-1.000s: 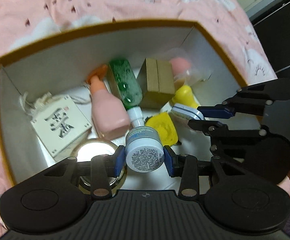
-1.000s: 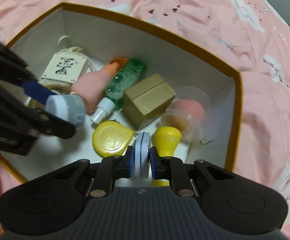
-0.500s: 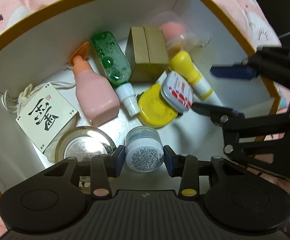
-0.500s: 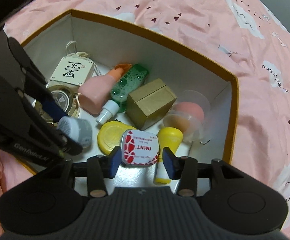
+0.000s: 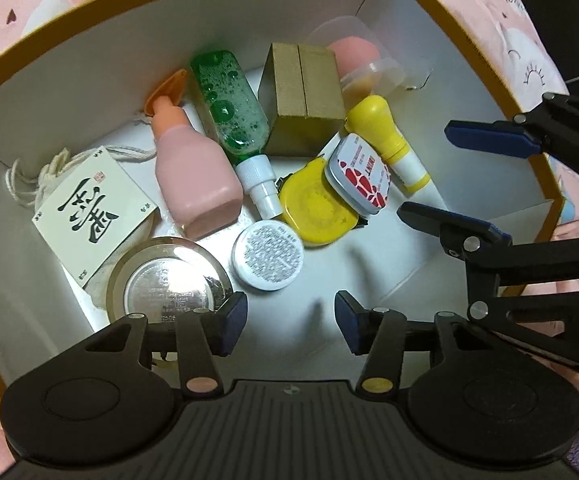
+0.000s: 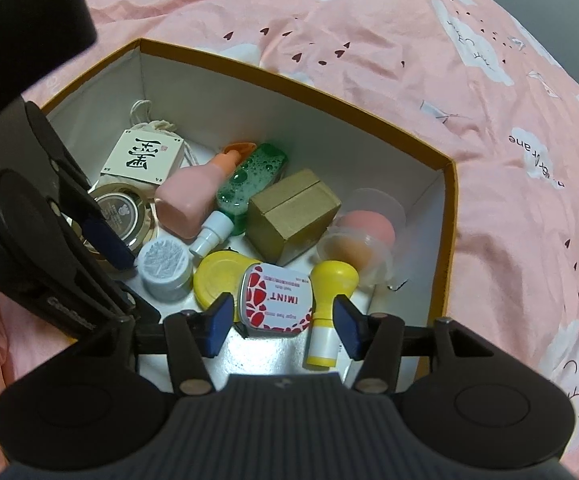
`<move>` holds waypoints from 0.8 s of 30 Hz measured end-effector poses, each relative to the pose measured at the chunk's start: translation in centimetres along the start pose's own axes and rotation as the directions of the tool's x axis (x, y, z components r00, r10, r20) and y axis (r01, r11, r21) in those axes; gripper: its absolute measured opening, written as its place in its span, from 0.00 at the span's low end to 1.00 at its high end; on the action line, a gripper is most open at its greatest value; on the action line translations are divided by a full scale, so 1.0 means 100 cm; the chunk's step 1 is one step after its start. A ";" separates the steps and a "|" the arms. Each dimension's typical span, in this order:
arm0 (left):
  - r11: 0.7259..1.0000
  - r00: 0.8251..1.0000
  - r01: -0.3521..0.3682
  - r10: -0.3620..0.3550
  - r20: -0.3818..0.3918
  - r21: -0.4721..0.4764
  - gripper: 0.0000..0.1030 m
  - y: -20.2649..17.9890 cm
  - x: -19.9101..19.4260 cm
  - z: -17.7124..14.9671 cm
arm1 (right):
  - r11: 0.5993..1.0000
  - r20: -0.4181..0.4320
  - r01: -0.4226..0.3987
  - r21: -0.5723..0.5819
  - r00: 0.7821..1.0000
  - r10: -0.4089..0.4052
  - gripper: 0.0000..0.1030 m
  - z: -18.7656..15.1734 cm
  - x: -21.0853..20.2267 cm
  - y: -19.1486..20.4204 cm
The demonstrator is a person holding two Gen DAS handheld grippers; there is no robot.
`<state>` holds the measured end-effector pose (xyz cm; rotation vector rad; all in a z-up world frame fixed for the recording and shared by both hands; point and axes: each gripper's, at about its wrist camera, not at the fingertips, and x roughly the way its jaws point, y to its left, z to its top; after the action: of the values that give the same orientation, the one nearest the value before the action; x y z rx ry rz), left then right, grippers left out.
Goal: Organize rigid objects
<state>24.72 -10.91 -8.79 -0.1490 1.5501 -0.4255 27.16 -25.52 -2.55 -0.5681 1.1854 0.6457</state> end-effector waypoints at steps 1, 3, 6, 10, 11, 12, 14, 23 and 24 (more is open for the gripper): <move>1.000 1.000 0.001 -0.001 0.009 -0.002 0.58 0.001 -0.004 -0.001 | 1.000 0.001 0.001 0.001 1.000 -0.001 0.53 0.000 -0.001 0.000; 1.000 1.000 -0.004 0.005 0.030 -0.001 0.58 0.000 -0.013 -0.003 | 1.000 0.004 0.004 0.001 1.000 -0.004 0.55 0.000 -0.004 0.002; 1.000 0.998 0.000 0.000 0.063 0.000 0.58 0.000 -0.030 -0.008 | 1.000 0.018 0.008 0.000 1.000 -0.008 0.61 0.000 -0.012 0.004; 1.000 0.988 0.007 -0.007 0.156 -0.003 0.58 0.001 -0.059 -0.019 | 1.000 0.049 0.021 -0.001 0.999 -0.021 0.62 0.002 -0.028 0.009; 1.000 0.983 0.009 -0.008 0.186 -0.003 0.58 0.001 -0.067 -0.022 | 1.000 0.061 0.025 0.002 0.998 -0.025 0.62 0.003 -0.032 0.011; 1.000 0.976 0.012 -0.011 0.216 -0.003 0.58 -0.001 -0.073 -0.025 | 1.000 0.073 0.029 0.007 0.997 -0.030 0.62 0.004 -0.037 0.012; 1.000 0.959 0.023 -0.020 0.281 -0.006 0.58 0.000 -0.090 -0.034 | 0.999 0.099 0.037 0.018 0.994 -0.038 0.63 0.006 -0.047 0.014; 0.987 0.770 -0.162 0.113 0.628 0.021 0.58 -0.011 -0.152 -0.084 | 0.993 0.266 0.031 0.114 0.962 -0.060 0.77 0.008 -0.099 0.030; 0.985 0.747 -0.172 0.124 0.653 0.011 0.58 -0.012 -0.157 -0.090 | 0.992 0.286 0.028 0.127 0.956 -0.063 0.77 0.007 -0.104 0.032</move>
<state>16.16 -4.88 6.01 -0.1012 0.8401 -0.2569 22.84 -24.44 7.43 -0.3813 0.9262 0.5902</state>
